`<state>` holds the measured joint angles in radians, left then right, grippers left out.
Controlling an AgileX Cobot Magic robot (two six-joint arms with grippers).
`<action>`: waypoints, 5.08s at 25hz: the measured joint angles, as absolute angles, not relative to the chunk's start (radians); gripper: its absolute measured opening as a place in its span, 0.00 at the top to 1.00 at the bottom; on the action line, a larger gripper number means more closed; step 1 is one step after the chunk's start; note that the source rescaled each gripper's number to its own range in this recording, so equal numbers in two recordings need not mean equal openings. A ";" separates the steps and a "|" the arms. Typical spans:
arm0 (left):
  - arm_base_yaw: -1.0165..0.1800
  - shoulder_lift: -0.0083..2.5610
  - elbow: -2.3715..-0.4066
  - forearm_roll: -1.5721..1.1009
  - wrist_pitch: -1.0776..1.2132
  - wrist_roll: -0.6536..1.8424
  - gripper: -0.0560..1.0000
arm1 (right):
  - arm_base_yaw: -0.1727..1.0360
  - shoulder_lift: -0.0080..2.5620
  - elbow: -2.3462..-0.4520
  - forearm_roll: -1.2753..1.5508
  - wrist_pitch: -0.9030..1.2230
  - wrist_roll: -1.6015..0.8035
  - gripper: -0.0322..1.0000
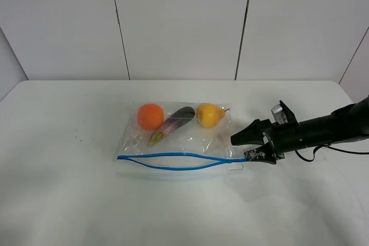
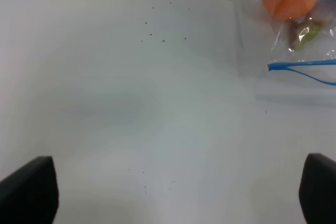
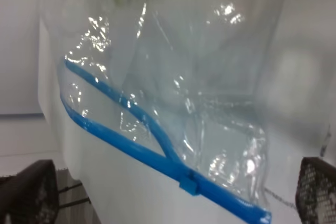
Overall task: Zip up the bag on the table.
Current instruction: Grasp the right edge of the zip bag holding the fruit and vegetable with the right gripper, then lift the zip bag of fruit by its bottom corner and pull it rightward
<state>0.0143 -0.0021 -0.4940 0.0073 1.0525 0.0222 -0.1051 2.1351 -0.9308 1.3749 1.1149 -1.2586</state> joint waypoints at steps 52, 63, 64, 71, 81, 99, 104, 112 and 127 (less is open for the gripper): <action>0.014 -0.002 -0.494 0.007 1.053 0.022 0.00 | -0.027 2.164 -0.932 1.532 1.095 -1.314 0.02; 0.014 -0.002 -0.494 0.007 1.053 0.022 0.00 | -0.027 2.164 -0.932 1.524 1.095 -1.314 0.51; 0.014 -0.002 -0.494 0.007 1.053 0.022 0.00 | -0.027 2.164 -0.932 1.523 1.095 -1.314 0.54; 0.014 -0.002 -0.494 0.007 1.053 0.022 0.00 | -0.027 2.164 -0.932 1.520 1.095 -1.313 0.71; 0.014 -0.002 -0.494 0.007 1.053 0.022 0.00 | -0.027 2.164 -0.932 1.520 1.097 -1.307 0.84; 0.014 -0.002 -0.494 0.007 1.053 0.022 0.00 | -0.027 2.164 -0.932 1.516 1.082 -1.326 0.94; 0.014 -0.002 -0.494 0.007 1.053 0.022 0.00 | -0.027 2.164 -0.932 1.513 1.085 -1.310 0.94; 0.014 -0.002 -0.494 0.007 1.053 0.022 0.00 | -0.027 2.164 -0.932 1.512 1.179 -1.273 0.94; 0.014 -0.002 -0.494 0.000 1.053 0.022 0.00 | -0.027 2.116 -0.932 1.530 1.199 -1.201 0.97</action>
<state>0.0143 -0.0021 -0.4940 0.0000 1.0525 0.0222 -0.0275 2.1159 -0.9316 1.5302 1.1988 -1.2007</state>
